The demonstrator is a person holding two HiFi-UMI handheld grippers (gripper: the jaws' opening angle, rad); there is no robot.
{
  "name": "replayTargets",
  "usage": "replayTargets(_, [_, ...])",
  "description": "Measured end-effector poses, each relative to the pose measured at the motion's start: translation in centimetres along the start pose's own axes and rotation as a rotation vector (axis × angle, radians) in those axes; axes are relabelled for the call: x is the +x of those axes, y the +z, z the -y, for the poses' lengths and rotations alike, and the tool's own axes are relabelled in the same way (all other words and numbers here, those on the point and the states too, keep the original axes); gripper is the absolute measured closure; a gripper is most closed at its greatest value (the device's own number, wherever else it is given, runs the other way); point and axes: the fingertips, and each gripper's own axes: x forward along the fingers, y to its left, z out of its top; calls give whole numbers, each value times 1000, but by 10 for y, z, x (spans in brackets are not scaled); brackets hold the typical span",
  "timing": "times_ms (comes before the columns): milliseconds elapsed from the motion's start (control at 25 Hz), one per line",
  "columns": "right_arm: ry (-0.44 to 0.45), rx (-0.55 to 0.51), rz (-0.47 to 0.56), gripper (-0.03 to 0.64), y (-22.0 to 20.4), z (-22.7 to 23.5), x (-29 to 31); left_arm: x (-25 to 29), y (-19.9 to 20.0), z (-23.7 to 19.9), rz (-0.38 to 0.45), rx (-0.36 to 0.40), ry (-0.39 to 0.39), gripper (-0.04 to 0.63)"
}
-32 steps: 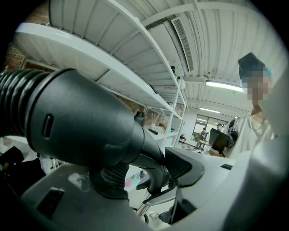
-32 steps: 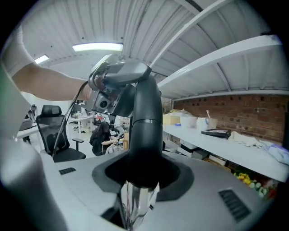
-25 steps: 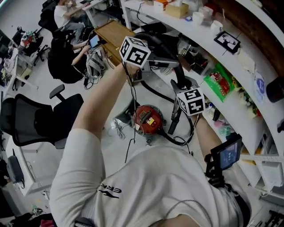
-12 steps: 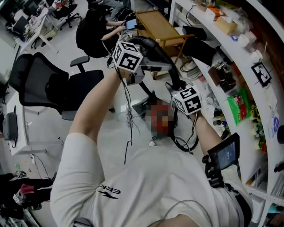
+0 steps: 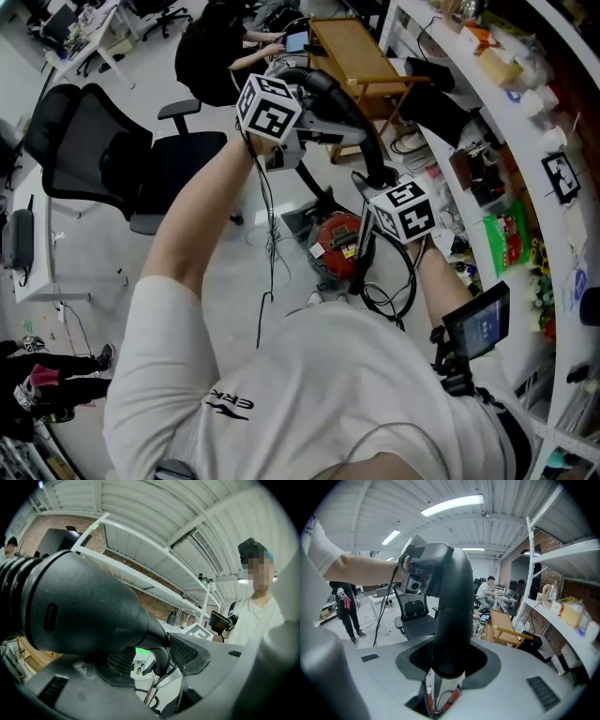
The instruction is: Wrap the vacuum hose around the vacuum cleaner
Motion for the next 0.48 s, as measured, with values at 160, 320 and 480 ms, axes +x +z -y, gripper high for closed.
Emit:
replayTargets(160, [-35,5,14,472,-8,26,-25,35,15,2,-17,23,-62,368])
replayTargets(320, [-117,10,-5,474,-26,58,-52,76,18,4,-106,48,-158,382])
replayTargets(480, [-217,29,-59,474,-43,88,-60,105,15,-8,-178,80,-264,397])
